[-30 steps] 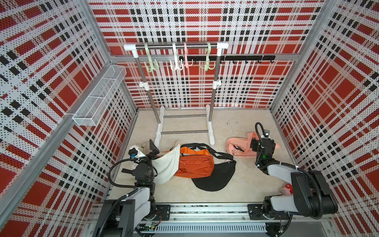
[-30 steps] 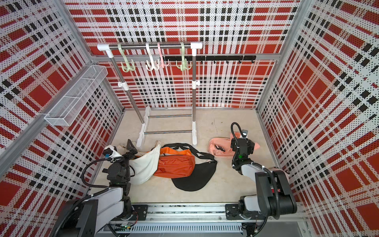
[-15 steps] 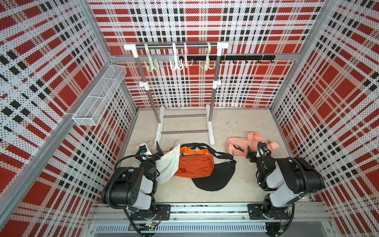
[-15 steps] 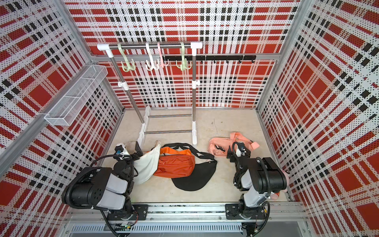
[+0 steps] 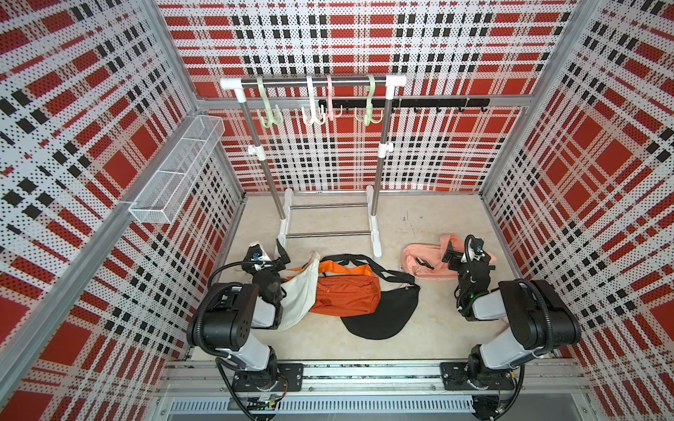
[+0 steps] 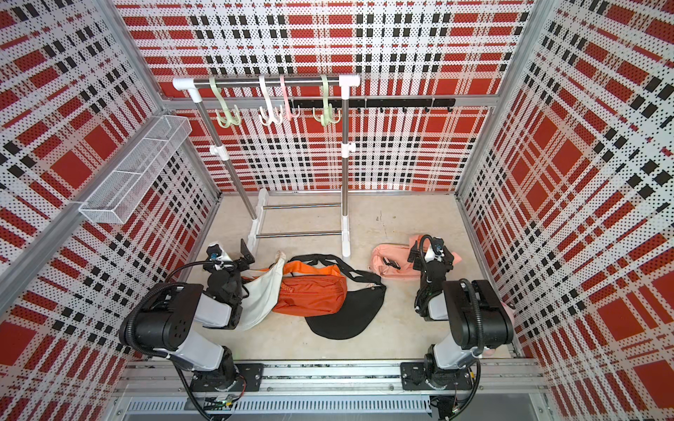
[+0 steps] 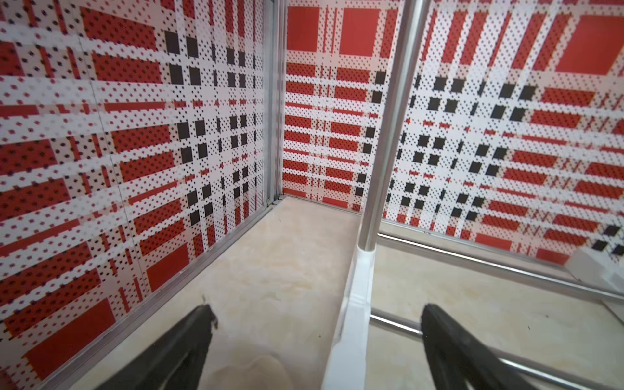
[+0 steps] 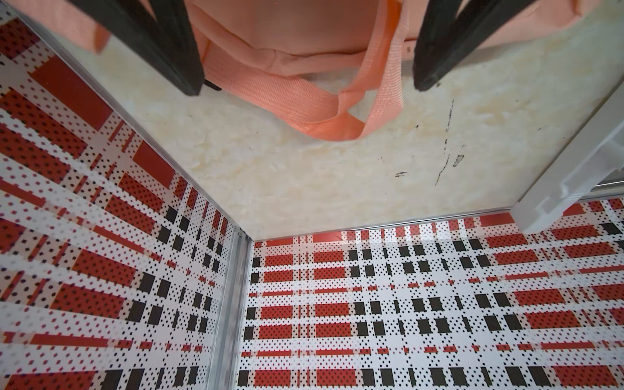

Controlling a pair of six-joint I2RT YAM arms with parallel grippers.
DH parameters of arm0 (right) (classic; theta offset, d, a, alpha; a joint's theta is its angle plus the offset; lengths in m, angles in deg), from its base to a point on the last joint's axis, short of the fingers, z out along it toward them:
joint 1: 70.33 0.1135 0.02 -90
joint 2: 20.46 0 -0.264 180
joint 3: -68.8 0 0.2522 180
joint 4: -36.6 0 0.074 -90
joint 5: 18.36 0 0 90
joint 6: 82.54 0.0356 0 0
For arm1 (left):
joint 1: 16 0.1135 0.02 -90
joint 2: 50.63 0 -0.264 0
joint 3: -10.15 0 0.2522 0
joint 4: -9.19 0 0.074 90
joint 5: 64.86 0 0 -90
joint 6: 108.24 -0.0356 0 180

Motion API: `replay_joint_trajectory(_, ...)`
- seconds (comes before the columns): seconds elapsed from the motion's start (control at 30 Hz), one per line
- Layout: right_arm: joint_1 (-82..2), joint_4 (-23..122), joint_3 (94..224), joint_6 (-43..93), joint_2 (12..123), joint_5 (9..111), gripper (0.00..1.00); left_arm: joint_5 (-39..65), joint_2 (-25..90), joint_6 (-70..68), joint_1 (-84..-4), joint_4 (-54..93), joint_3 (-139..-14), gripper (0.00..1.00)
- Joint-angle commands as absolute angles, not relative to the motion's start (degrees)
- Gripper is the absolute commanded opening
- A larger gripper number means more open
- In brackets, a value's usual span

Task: Take the bag off the hook
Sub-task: Reset both arms

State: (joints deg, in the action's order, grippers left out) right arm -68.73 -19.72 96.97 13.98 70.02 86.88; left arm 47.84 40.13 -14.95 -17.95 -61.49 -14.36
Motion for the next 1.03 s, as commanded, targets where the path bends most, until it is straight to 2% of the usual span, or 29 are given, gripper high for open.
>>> replay_joint_trajectory(0.0, -68.5, -20.3, 96.8, 14.0, 69.5, 87.5, 1.0, 50.2, 39.6, -14.1, -17.6, -60.1, -14.1, 0.98)
replay_joint_trajectory(0.47, -68.5, -20.8, 96.5, 13.9, 69.6, 87.2, 1.0, 54.6, 40.2, -17.1, -21.1, -62.8, -13.4, 0.98)
replay_joint_trajectory(1.0, -68.5, -20.9, 96.4, 13.8, 69.5, 87.2, 1.0, 54.8, 40.3, -17.3, -21.3, -63.4, -13.2, 0.98)
